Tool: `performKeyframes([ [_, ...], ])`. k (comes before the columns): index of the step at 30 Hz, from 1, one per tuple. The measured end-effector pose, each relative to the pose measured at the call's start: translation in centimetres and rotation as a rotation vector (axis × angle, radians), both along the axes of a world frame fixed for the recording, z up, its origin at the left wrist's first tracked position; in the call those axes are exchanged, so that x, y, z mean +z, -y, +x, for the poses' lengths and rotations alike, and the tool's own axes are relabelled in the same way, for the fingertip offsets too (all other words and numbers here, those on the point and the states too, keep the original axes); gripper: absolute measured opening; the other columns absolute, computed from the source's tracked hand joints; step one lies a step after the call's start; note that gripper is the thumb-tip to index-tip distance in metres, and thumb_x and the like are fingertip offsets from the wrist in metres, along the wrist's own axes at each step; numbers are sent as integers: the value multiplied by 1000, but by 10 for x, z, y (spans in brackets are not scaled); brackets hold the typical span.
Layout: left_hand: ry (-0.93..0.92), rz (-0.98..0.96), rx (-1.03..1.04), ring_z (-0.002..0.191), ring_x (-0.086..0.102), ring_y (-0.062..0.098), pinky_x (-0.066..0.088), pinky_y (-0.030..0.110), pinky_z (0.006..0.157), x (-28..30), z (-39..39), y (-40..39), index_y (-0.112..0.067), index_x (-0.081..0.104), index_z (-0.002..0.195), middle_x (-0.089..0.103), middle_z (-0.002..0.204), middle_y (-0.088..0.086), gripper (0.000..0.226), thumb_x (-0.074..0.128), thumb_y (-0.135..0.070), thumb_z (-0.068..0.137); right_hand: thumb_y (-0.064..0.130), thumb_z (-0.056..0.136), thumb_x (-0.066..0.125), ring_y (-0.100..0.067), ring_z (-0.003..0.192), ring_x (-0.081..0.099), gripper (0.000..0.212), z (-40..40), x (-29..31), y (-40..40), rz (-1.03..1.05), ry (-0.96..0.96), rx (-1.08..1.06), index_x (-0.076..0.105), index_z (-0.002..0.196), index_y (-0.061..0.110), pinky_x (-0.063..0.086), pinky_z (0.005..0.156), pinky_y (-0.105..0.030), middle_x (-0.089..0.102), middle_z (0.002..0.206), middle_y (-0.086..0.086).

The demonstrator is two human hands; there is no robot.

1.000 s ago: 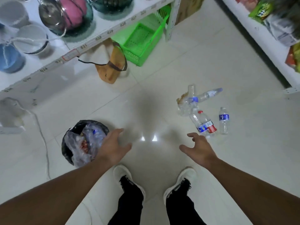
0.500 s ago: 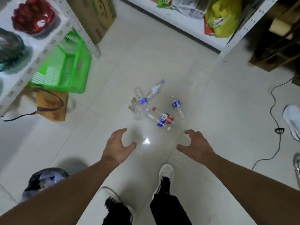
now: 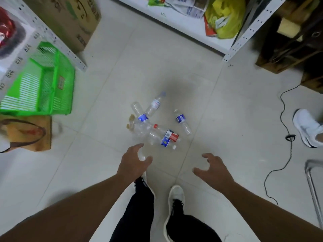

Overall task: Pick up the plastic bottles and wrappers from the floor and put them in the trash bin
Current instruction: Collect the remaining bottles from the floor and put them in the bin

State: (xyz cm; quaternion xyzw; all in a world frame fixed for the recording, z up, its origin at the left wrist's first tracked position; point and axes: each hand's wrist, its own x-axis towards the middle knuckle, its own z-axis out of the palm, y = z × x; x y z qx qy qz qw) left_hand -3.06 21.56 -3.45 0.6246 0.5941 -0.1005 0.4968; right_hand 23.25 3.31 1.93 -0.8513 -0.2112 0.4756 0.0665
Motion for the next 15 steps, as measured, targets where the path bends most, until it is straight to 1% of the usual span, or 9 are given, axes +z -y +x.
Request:
performKeyframes([
  [2, -21, -18, -4, 143, 49, 17, 39, 32, 110, -12, 1, -11, -38, 50, 152, 51, 156, -6, 77, 76, -61, 83, 54, 78, 84, -23, 130, 57, 79, 6, -12, -19, 2, 15, -9, 52, 146, 30, 49, 105, -39, 51, 141, -5],
  [4, -68, -28, -15, 143, 49, 17, 40, 34, 110, -23, 3, -18, -39, 49, 152, 50, 155, -6, 79, 74, -64, 81, 54, 77, 83, -22, 129, 57, 80, 11, -28, -37, 10, -8, -25, 51, 147, 31, 49, 105, -39, 50, 141, -3],
  [6, -117, -48, -47, 142, 49, 19, 42, 37, 109, -34, 8, -24, -38, 48, 153, 50, 155, -6, 80, 72, -65, 82, 54, 77, 83, -23, 130, 57, 81, 16, -44, -55, -8, -29, -16, 51, 148, 31, 49, 105, -41, 50, 141, -4],
  [8, -141, -75, -53, 141, 50, 21, 43, 38, 107, -48, 16, -27, -38, 46, 154, 51, 153, -4, 79, 71, -64, 83, 53, 78, 83, -24, 128, 58, 80, 27, -64, -70, -17, -24, 14, 51, 148, 29, 48, 102, -39, 52, 141, -6],
  [11, -173, -119, 28, 138, 53, 22, 44, 38, 105, -77, 35, -28, -36, 46, 154, 52, 151, -3, 77, 71, -60, 86, 52, 79, 82, -24, 123, 59, 78, 48, -103, -93, -39, -43, 80, 52, 146, 27, 44, 93, -35, 55, 138, -7],
  [13, -188, -159, 110, 135, 56, 21, 43, 36, 103, -103, 53, -27, -35, 47, 154, 54, 151, -3, 76, 72, -60, 87, 53, 79, 81, -23, 117, 59, 77, 68, -138, -108, -60, -58, 129, 51, 146, 28, 42, 90, -34, 55, 137, -7],
  [15, -203, -184, 193, 132, 59, 22, 44, 36, 104, -141, 73, -25, -32, 48, 153, 56, 151, -2, 74, 73, -59, 88, 55, 79, 79, -26, 116, 61, 78, 89, -180, -125, -81, -40, 194, 51, 146, 27, 44, 90, -36, 56, 136, -9],
])
